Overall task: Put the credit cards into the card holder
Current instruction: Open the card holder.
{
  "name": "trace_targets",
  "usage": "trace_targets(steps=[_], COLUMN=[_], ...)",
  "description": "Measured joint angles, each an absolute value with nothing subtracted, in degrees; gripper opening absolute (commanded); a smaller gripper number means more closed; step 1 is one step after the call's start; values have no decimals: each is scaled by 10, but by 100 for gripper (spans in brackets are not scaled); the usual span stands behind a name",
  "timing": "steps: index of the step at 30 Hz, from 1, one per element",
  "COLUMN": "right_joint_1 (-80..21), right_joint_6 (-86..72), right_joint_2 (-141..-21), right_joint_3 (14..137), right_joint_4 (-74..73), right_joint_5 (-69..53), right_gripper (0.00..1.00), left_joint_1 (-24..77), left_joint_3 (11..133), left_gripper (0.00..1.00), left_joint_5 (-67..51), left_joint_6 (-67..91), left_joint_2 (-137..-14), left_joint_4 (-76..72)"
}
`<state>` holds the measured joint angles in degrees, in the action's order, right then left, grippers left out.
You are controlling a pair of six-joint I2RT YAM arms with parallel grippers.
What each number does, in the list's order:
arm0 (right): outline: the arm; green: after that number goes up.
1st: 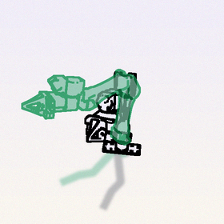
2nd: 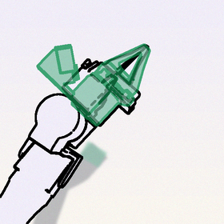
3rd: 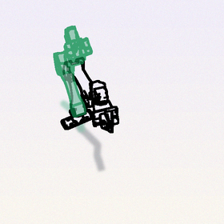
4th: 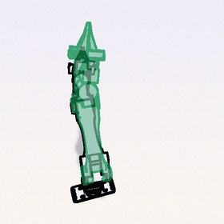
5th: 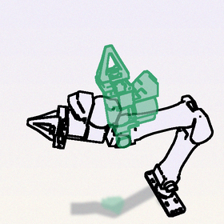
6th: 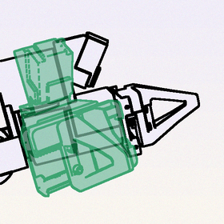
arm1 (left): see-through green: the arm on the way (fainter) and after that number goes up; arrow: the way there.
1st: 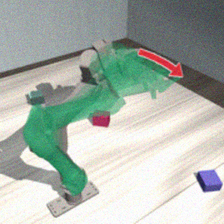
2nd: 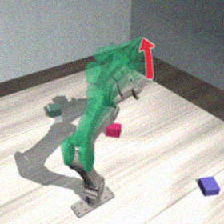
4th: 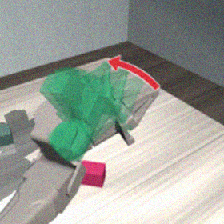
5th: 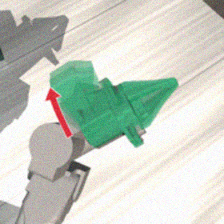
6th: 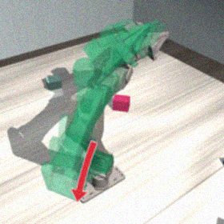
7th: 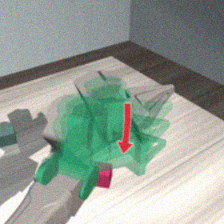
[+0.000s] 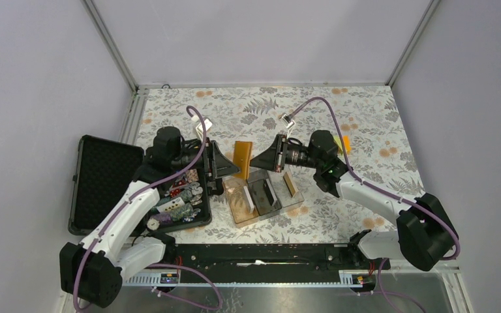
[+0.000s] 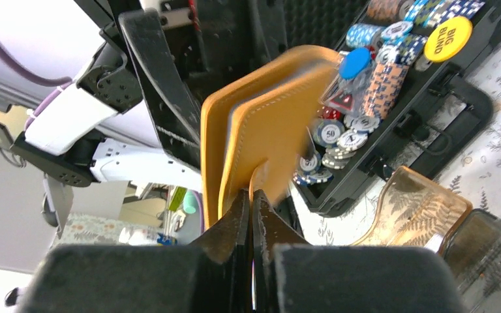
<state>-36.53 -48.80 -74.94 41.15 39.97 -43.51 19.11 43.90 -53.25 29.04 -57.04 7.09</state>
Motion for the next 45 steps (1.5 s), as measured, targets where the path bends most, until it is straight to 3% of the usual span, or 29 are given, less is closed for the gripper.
trace_targets(steps=[3,6,16,29,32,45], right_joint_1=[-370,-370,-371,-373,-375,-379], right_joint_6=[-474,-461,-447,-419,-412,-398], right_joint_2=[-742,-731,-738,-743,-744,-751], right_joint_3=[424,427,431,433,436,442], right_joint_4=[375,343,302,305,304,297], right_joint_5=[-397,-358,-311,-374,-386,-392], right_gripper=[0,0,0,0,0,0], left_joint_1=[195,196,196,196,198,200], left_joint_3=[441,442,442,442,442,441], left_gripper=[92,99,99,99,94,51], left_joint_5=[-498,-459,-427,-444,-444,-453], left_joint_6=[276,267,269,299,301,304], left_joint_2=[-575,-575,-542,-572,-572,-567], left_joint_4=[105,132,118,76,73,67])
